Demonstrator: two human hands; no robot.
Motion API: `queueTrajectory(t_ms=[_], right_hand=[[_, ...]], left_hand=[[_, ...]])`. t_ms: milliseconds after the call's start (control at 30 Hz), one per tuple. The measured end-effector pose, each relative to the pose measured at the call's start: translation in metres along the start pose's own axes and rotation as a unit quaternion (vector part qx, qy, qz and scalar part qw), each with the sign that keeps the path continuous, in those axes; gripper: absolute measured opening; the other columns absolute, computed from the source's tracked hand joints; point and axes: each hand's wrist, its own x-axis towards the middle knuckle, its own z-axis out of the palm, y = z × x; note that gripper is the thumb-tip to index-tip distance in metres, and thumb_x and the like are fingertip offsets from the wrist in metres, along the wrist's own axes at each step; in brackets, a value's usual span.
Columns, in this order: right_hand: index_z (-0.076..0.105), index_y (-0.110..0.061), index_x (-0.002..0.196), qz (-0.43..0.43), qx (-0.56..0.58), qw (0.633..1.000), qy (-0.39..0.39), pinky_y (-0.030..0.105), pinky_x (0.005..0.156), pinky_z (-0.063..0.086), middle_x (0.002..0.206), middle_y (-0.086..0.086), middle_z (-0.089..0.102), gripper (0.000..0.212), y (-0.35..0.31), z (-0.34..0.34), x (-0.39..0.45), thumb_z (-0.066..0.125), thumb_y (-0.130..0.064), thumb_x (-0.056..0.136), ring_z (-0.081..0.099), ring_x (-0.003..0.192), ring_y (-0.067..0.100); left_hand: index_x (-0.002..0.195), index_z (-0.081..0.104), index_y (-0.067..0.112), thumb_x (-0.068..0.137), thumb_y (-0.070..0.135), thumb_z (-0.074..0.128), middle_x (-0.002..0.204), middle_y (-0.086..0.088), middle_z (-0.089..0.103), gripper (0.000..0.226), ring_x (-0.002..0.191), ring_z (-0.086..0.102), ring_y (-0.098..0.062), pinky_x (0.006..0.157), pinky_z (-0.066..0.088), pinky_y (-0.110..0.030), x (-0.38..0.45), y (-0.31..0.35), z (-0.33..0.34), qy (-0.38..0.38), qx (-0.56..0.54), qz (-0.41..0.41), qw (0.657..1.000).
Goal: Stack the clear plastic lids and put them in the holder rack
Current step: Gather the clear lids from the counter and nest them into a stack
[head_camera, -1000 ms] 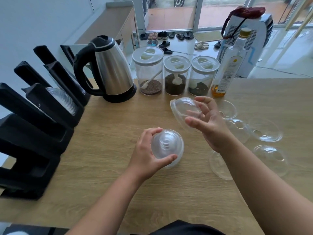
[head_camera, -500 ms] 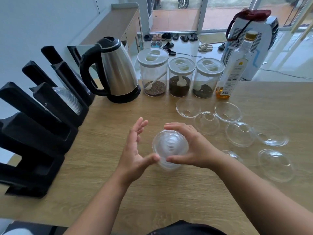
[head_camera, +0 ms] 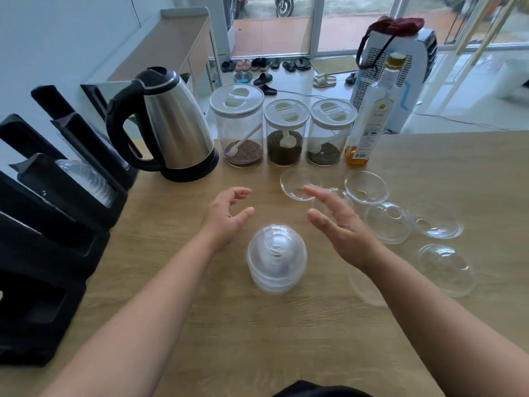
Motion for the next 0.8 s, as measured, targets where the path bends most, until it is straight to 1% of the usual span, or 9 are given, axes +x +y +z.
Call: queueTrajectory(t_ms=[100, 233, 367, 433, 500, 567, 667, 733, 800], right_hand=[[0.053, -0.036, 0.135, 0.109, -0.192, 0.969, 0.116, 0.032, 0.106, 0.025, 0.143, -0.002, 0.043, 0.051, 0.022, -0.018, 0.012, 0.063, -0.048, 0.087, 0.031, 0.132, 0.025], [0.055, -0.039, 0.131, 0.209, -0.354, 0.906, 0.1, 0.043, 0.105, 0.025, 0.14, 0.003, 0.034, 0.048, 0.041, -0.022, 0.022, 0.062, -0.052, 0.085, 0.026, 0.127, 0.03], [0.058, -0.04, 0.124, 0.213, -0.374, 0.897, 0.101, 0.043, 0.104, 0.024, 0.141, 0.001, 0.032, 0.044, 0.048, -0.01, 0.022, 0.065, -0.052, 0.082, 0.027, 0.126, 0.03], [0.059, -0.04, 0.119, 0.208, -0.362, 0.903, 0.105, 0.042, 0.104, 0.023, 0.142, 0.0, 0.031, 0.041, 0.048, -0.005, 0.02, 0.067, -0.051, 0.081, 0.027, 0.128, 0.029], [0.061, -0.036, 0.114, 0.193, -0.334, 0.918, 0.094, 0.043, 0.109, 0.02, 0.144, 0.0, 0.032, 0.039, 0.049, -0.001, 0.018, 0.071, -0.047, 0.079, 0.026, 0.134, 0.029], [0.061, -0.029, 0.112, 0.174, -0.29, 0.938, 0.071, 0.04, 0.112, 0.02, 0.147, 0.002, 0.033, 0.041, 0.049, 0.003, 0.015, 0.076, -0.042, 0.076, 0.029, 0.138, 0.028], [0.058, -0.021, 0.109, 0.168, -0.227, 0.958, 0.043, 0.034, 0.111, 0.026, 0.154, 0.006, 0.031, 0.045, 0.051, 0.01, 0.011, 0.08, -0.037, 0.074, 0.031, 0.141, 0.026], [0.055, -0.02, 0.109, 0.176, -0.206, 0.962, 0.035, 0.031, 0.11, 0.027, 0.156, 0.005, 0.028, 0.047, 0.052, 0.013, 0.01, 0.081, -0.036, 0.073, 0.03, 0.142, 0.024], [0.051, -0.019, 0.109, 0.175, -0.197, 0.964, 0.033, 0.027, 0.106, 0.028, 0.149, 0.005, 0.035, 0.051, 0.055, 0.016, 0.01, 0.083, -0.034, 0.072, 0.034, 0.138, 0.025]], left_hand=[[0.119, 0.06, 0.042, 0.085, 0.028, 0.073, 0.129, 0.006, 0.05, 0.039, 0.127, 0.044, -0.019, 0.107, 0.038, -0.039, 0.019, 0.001, 0.014, -0.056, 0.122, 0.069, 0.989], [0.126, 0.064, 0.031, 0.077, 0.027, 0.079, 0.142, -0.005, 0.046, 0.051, 0.134, 0.032, -0.033, 0.111, 0.031, -0.055, 0.04, 0.012, 0.033, -0.068, 0.268, 0.217, 0.936], [0.113, 0.071, 0.025, 0.067, 0.026, 0.085, 0.132, -0.008, 0.059, 0.048, 0.127, 0.047, -0.04, 0.099, 0.043, -0.06, 0.064, 0.01, 0.043, -0.059, 0.385, 0.308, 0.868], [0.098, 0.075, 0.021, 0.067, 0.022, 0.086, 0.122, -0.009, 0.066, 0.033, 0.12, 0.055, -0.041, 0.095, 0.048, -0.057, 0.074, 0.009, 0.045, -0.04, 0.395, 0.343, 0.851], [0.084, 0.076, 0.014, 0.071, 0.016, 0.085, 0.102, -0.01, 0.071, 0.016, 0.101, 0.064, -0.039, 0.08, 0.056, -0.051, 0.079, 0.007, 0.047, -0.015, 0.35, 0.377, 0.857], [0.083, 0.074, 0.013, 0.079, 0.015, 0.079, 0.088, -0.005, 0.068, 0.007, 0.083, 0.065, -0.03, 0.069, 0.056, -0.044, 0.075, 0.01, 0.049, -0.021, 0.239, 0.339, 0.91], [0.088, 0.072, 0.024, 0.086, 0.019, 0.075, 0.083, 0.006, 0.069, 0.006, 0.076, 0.064, -0.013, 0.074, 0.055, -0.033, 0.06, 0.011, 0.05, -0.022, 0.037, 0.164, 0.986], [0.097, 0.069, 0.028, 0.09, 0.019, 0.07, 0.084, 0.004, 0.071, 0.011, 0.077, 0.065, -0.01, 0.078, 0.058, -0.033, 0.046, 0.009, 0.047, -0.014, -0.1, 0.038, 0.994], [0.12, 0.059, 0.016, 0.095, 0.012, 0.062, 0.086, -0.003, 0.07, 0.026, 0.08, 0.067, -0.014, 0.079, 0.059, -0.037, 0.035, 0.008, 0.046, -0.01, -0.242, -0.072, 0.968]])
